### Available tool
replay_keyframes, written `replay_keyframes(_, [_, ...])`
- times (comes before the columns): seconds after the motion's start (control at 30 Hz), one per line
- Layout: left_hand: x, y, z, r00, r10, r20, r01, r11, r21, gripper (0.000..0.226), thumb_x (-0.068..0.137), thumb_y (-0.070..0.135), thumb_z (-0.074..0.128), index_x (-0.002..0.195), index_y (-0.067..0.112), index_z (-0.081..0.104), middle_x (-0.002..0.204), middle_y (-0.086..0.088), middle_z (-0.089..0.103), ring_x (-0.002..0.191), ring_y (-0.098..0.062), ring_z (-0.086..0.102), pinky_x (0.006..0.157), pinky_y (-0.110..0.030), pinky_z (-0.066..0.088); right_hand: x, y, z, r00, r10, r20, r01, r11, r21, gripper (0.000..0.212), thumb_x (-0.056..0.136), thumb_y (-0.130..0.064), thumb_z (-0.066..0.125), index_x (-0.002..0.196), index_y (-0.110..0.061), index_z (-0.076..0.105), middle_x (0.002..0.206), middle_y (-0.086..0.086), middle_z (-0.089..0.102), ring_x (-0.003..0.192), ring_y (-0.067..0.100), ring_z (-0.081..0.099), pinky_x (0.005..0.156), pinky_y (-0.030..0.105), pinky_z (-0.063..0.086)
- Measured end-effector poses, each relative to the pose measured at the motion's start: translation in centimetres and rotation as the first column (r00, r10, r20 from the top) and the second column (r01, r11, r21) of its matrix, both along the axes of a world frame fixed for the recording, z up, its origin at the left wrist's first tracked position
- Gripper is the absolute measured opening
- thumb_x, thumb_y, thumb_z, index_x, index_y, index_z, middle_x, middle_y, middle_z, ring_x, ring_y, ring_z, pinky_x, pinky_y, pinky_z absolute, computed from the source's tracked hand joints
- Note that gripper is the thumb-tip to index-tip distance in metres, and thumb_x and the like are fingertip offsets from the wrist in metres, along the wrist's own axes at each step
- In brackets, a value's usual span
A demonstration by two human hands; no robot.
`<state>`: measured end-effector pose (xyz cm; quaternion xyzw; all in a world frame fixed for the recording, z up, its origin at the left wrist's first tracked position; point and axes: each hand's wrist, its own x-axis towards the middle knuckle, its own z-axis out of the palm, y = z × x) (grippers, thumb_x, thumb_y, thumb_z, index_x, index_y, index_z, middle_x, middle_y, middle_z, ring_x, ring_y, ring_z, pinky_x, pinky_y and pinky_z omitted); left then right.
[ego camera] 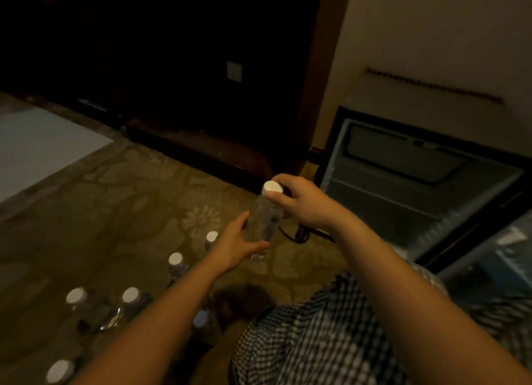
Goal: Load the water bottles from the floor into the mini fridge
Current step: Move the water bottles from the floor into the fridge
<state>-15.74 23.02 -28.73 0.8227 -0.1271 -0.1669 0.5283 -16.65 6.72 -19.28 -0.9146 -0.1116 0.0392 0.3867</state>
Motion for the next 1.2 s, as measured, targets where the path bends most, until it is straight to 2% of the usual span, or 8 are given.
replay_keyframes(0.13, [0.6,-2.8,4.4,0.990,-0.062,0.123,0.070,0.995,-0.064,0.048,0.073,0.018,0.075,0.111,0.029,0.050,0.099,0.019,0.059,0.092,0.004,0.057,0.076,-0.010,0.047,-0.3,-2.8,3.7,0.991,-0.083,0.101,0.073,0.992,0.098,0.028,0.094,-0.033,0.050,0.111,-0.013,0.059,0.094,0.000,0.061,0.083,0.015,0.058,0.072,0.030,0.045])
replay_keyframes(0.33, [2.6,-8.1,8.8,0.956,-0.150,0.253,0.166,0.985,-0.042,0.043,0.071,0.029,0.076,0.108,0.026,0.055,0.095,0.015,0.062,0.092,0.001,0.059,0.075,-0.014,0.046,-1.0,-9.0,7.0,0.977,-0.165,0.134,0.160,0.986,0.051,0.033,0.088,-0.032,0.059,0.116,-0.015,0.057,0.084,-0.004,0.056,0.076,0.010,0.053,0.069,0.030,0.044])
replay_keyframes(0.5, [4.8,-13.4,11.2,0.945,-0.209,0.253,0.229,0.972,-0.053,0.045,0.070,0.025,0.077,0.110,0.017,0.059,0.101,0.004,0.067,0.100,-0.012,0.063,0.087,-0.029,0.052,-0.6,-14.3,7.1,0.981,-0.193,0.012,0.191,0.975,0.114,0.040,0.083,-0.030,0.067,0.119,-0.018,0.055,0.110,0.005,0.064,0.100,0.017,0.063,0.090,0.037,0.053])
replay_keyframes(0.63, [6.3,-17.4,11.2,0.918,-0.290,0.270,0.305,0.952,-0.013,0.045,0.070,0.026,0.077,0.109,0.019,0.057,0.100,0.005,0.065,0.097,-0.009,0.062,0.079,-0.020,0.049,0.0,-17.2,5.1,0.974,-0.226,-0.017,0.226,0.964,0.137,0.050,0.080,-0.029,0.069,0.125,-0.021,0.049,0.120,0.000,0.060,0.110,0.013,0.058,0.098,0.036,0.048])
replay_keyframes(0.77, [7.8,-20.8,9.3,0.883,-0.406,0.236,0.403,0.913,0.062,0.040,0.070,0.027,0.077,0.103,0.028,0.054,0.097,0.013,0.061,0.096,-0.005,0.060,0.076,-0.016,0.046,0.7,-20.1,1.5,0.954,-0.299,-0.021,0.297,0.930,0.218,0.057,0.080,-0.028,0.069,0.130,-0.020,0.044,0.124,0.002,0.058,0.114,0.015,0.058,0.099,0.038,0.049])
replay_keyframes(0.9, [9.6,-22.6,5.1,0.876,-0.447,0.180,0.429,0.894,0.131,0.048,0.068,0.030,0.078,0.109,0.030,0.053,0.109,0.007,0.063,0.105,-0.010,0.059,0.092,-0.030,0.050,1.7,-21.4,-3.1,0.927,-0.373,-0.047,0.371,0.888,0.270,0.049,0.080,-0.022,0.070,0.124,-0.021,0.047,0.117,-0.003,0.059,0.108,0.011,0.058,0.092,0.024,0.049])
replay_keyframes(1.0, [10.8,-22.9,1.3,0.862,-0.496,0.109,0.471,0.861,0.191,0.052,0.072,0.031,0.076,0.117,0.029,0.051,0.114,0.009,0.061,0.109,-0.009,0.057,0.096,-0.029,0.048,2.7,-21.4,-7.6,0.912,-0.397,-0.102,0.410,0.871,0.272,0.051,0.080,-0.024,0.071,0.125,-0.023,0.048,0.119,-0.003,0.061,0.109,0.011,0.058,0.095,0.030,0.049])
replay_keyframes(1.2, [14.1,-23.1,-6.1,0.829,-0.558,-0.044,0.537,0.772,0.340,0.038,0.080,0.030,0.067,0.115,0.027,0.052,0.104,0.008,0.060,0.093,-0.006,0.058,0.084,-0.024,0.049,5.2,-22.1,-15.2,0.886,-0.422,-0.194,0.457,0.867,0.198,0.052,0.079,-0.025,0.071,0.125,-0.027,0.047,0.124,-0.005,0.059,0.111,0.008,0.056,0.096,0.030,0.048])
